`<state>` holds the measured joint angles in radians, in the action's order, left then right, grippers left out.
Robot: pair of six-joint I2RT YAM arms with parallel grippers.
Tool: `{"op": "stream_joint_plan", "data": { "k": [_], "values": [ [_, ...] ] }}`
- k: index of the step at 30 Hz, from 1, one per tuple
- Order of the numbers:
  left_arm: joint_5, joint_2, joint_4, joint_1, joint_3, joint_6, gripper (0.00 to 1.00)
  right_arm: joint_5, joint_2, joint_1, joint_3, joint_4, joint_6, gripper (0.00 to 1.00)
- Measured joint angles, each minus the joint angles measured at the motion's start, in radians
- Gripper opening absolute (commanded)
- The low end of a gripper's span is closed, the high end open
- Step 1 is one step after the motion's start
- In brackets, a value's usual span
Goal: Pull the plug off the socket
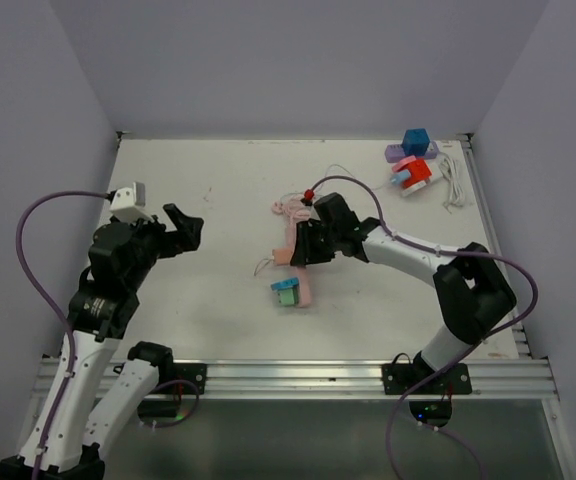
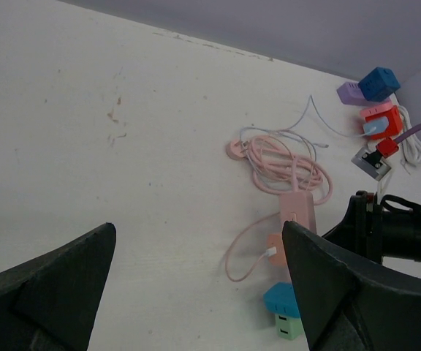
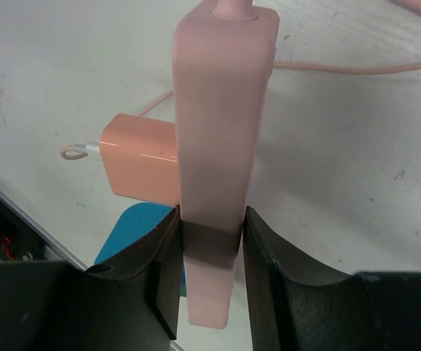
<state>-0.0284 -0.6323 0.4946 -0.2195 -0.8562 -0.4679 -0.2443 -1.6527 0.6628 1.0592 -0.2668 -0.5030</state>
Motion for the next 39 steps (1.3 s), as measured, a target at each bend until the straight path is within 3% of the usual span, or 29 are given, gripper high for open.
{"op": "stream_joint_plan", "data": {
  "k": [10, 14, 15, 21, 26, 30, 39],
  "values": [
    [0.266, -0.126, -0.071, -0.01, 0.203, -0.069, 1.0, 0.073, 0.009, 0.006, -0.089, 0.085, -0.127, 0.02],
    [0.307, -0.135, -0.081, -0.027, 0.249, -0.098, 1.0, 0.088, -0.029, 0.006, -0.06, 0.069, -0.15, 0.31],
    [0.313, -0.135, -0.086, -0.03, 0.249, -0.1, 1.0, 0.093, -0.034, 0.007, -0.056, 0.066, -0.154, 0.44],
    [0.328, -0.134, -0.126, -0.034, 0.252, -0.119, 1.0, 0.15, -0.032, 0.031, -0.03, 0.021, -0.18, 0.73],
    [0.346, -0.13, -0.165, -0.044, 0.29, -0.146, 1.0, 0.217, 0.016, 0.061, -0.005, -0.026, -0.198, 0.73],
    [0.358, -0.127, -0.185, -0.051, 0.322, -0.172, 1.0, 0.246, 0.077, 0.08, -0.009, -0.046, -0.201, 0.62],
    [0.37, -0.121, -0.212, -0.065, 0.349, -0.203, 1.0, 0.243, 0.216, 0.087, -0.146, -0.046, -0.174, 0.57]
  ]
}}
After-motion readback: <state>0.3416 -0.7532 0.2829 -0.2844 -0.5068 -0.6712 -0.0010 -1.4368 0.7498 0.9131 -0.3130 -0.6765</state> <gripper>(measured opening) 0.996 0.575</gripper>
